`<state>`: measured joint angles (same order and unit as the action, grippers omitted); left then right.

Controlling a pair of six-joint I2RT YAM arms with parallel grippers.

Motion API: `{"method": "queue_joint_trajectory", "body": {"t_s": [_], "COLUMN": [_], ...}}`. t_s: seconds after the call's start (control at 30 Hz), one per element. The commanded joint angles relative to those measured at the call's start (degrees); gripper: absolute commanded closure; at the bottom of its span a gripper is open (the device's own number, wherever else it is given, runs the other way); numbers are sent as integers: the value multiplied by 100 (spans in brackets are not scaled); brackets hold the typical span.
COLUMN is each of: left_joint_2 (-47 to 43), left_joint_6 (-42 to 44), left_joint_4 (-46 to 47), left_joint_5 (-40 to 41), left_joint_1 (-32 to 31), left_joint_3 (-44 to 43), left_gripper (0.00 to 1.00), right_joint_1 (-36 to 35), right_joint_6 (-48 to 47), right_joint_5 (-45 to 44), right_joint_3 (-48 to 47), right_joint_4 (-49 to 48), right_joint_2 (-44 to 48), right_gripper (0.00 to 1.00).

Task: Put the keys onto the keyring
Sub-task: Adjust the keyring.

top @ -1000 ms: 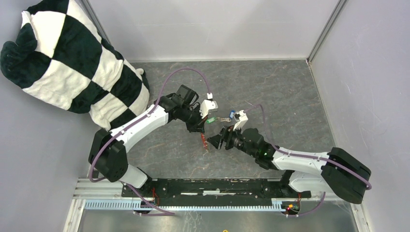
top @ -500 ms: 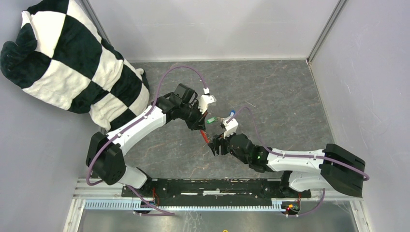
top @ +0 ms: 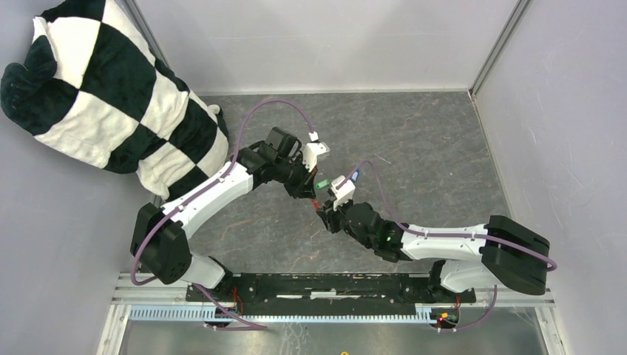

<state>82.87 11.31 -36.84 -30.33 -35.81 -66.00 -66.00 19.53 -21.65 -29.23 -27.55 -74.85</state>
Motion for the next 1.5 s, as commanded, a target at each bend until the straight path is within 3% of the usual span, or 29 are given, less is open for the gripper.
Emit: {"method": "queue_joint_trajectory", "body": {"t_s": [0.0, 0.13, 0.17, 0.2, 0.3, 0.33, 0.37, 0.63, 0.83, 0.93, 1.0, 1.13, 1.37, 1.47], "left_joint_2": [-182, -210, -222, -244, -405, -465, -508, -947, -1791, -2155, -2286, -2533, -2732, -2849], "left_joint_6": [-468, -661, -689, -720, -718, -654, -476, 786, 1922, 2471, 2984, 3569, 4875, 5033], "left_joint_4": [230, 113, 86, 31, -71, -133, -259, -1311, -1571, -1682, -2008, -2038, -2624, -2556], "left_joint_5": [-340, -602, -695, -764, -768, -791, -805, -1070, -1084, -1467, -1920, -2026, -2058, -2056], "left_joint_1": [-2, -5, -5, -5, 4, 8, 28, 826, 1015, 1015, 1015, 1013, 1006, 1006], "left_joint_3": [-364, -614, -680, -736, -880, -960, -1077, -2352, -1603, -1299, -1262, -1062, -943, -839], "left_gripper": [98, 98, 97, 91, 37, 11, 2, 0, 0, 0, 5, 32, 31, 31], "right_joint_1": [-20, -21, -19, -7, 114, 161, 238, 620, 648, 648, 650, 654, 674, 693], "right_joint_6": [-147, -225, -239, -274, -326, -327, -314, 69, 187, 165, 127, 61, 47, 68], "right_joint_5": [-190, -343, -377, -375, -88, 73, 295, 2029, 2915, 3205, 3347, 3657, 4118, 4220], "right_joint_3": [-353, -345, -255, -143, 309, 465, 576, 1164, 1063, 904, 793, 609, 317, 222], "right_joint_4": [-65, 14, -75, -250, -850, -997, -1166, -1938, -1783, -1479, -1281, -1025, -742, -675], "right_joint_2": [-118, -55, 30, 174, 711, 896, 1090, 2322, 2852, 2991, 3027, 3013, 2903, 2872], "right_gripper": [75, 98, 99, 100, 100, 100, 100, 99, 100, 100, 100, 100, 100, 99]}}
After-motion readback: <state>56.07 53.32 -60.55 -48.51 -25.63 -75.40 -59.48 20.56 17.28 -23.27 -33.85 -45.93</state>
